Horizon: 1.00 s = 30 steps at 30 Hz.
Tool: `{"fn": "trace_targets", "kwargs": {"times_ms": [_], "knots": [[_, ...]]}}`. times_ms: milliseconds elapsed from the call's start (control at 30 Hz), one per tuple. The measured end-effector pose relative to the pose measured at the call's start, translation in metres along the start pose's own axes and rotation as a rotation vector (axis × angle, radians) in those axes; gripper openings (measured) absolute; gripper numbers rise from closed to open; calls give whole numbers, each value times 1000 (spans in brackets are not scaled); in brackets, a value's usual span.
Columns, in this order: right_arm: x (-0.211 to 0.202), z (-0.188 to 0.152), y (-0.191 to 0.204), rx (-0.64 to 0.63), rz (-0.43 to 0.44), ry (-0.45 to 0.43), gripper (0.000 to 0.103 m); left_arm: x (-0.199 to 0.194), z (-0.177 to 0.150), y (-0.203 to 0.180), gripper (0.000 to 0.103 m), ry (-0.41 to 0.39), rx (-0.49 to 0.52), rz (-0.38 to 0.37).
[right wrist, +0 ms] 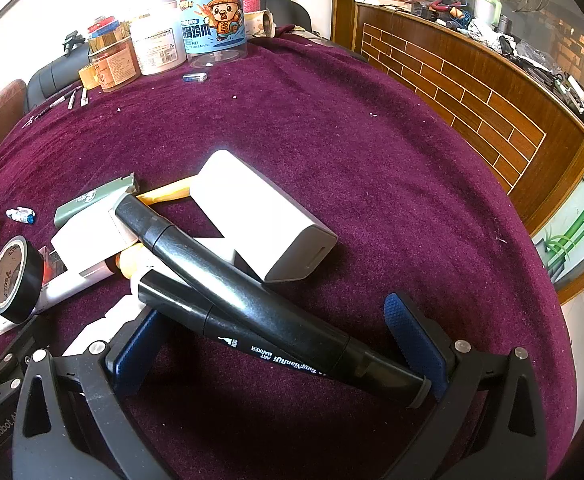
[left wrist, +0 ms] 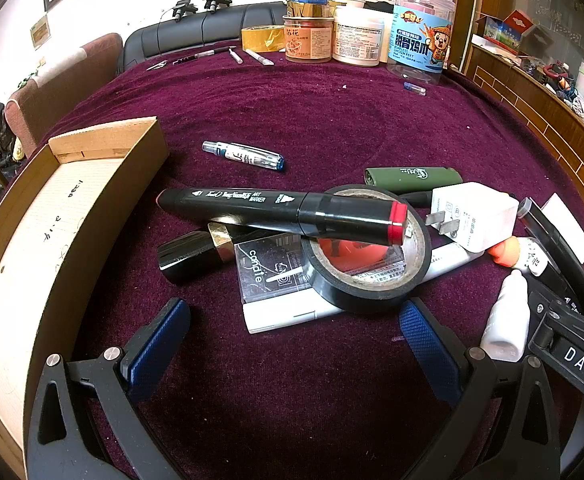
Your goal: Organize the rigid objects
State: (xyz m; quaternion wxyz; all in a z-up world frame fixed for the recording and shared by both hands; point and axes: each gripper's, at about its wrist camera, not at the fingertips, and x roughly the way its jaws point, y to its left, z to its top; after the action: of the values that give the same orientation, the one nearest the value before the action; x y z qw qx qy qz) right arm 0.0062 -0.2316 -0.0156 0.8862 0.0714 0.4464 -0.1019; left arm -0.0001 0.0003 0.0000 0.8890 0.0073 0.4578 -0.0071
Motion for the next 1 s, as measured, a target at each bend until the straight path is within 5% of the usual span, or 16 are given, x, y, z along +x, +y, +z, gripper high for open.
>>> {"fn": "trace_targets", "kwargs": {"times_ms": [1000], "knots": [[0,0,-1,2,1,1,103,0,0,-1,102,6,-3,12]]}}
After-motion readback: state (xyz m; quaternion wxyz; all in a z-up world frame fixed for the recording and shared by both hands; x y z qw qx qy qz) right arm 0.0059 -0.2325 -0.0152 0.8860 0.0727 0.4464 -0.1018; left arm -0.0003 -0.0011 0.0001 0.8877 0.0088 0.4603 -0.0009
